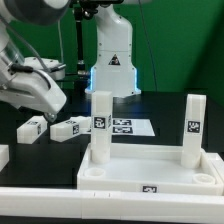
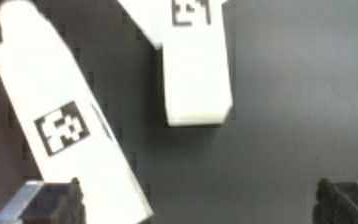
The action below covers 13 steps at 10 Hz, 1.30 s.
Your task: Assemble desk
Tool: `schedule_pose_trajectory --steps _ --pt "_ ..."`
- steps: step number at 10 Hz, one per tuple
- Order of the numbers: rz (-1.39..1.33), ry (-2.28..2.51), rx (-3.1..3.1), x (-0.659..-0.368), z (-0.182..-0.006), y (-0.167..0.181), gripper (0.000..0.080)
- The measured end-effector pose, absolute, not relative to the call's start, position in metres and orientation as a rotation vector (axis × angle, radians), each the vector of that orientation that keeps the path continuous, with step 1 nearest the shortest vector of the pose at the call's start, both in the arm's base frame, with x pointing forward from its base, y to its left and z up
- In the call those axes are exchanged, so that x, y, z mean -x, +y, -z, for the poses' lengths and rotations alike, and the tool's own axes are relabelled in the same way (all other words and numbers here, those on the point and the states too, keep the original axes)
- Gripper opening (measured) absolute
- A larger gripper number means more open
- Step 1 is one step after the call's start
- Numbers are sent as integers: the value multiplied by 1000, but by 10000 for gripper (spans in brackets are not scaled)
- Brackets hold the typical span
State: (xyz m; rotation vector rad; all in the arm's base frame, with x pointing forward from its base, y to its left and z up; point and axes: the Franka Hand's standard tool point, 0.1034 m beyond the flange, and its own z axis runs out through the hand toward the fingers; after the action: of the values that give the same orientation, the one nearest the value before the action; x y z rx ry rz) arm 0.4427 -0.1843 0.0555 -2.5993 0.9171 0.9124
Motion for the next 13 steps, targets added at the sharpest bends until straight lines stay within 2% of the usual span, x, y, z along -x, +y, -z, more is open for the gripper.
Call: schedule_pose_trajectory --steps 5,7,10,13 --pt "-1231 858 2420 -425 -53 -177 649" --pt "-1206 862 2446 -429 -49 -177 649" --pt "-1184 819 2477 -436 -48 -158 649" --pt "-1194 819 2469 -434 -44 -161 649"
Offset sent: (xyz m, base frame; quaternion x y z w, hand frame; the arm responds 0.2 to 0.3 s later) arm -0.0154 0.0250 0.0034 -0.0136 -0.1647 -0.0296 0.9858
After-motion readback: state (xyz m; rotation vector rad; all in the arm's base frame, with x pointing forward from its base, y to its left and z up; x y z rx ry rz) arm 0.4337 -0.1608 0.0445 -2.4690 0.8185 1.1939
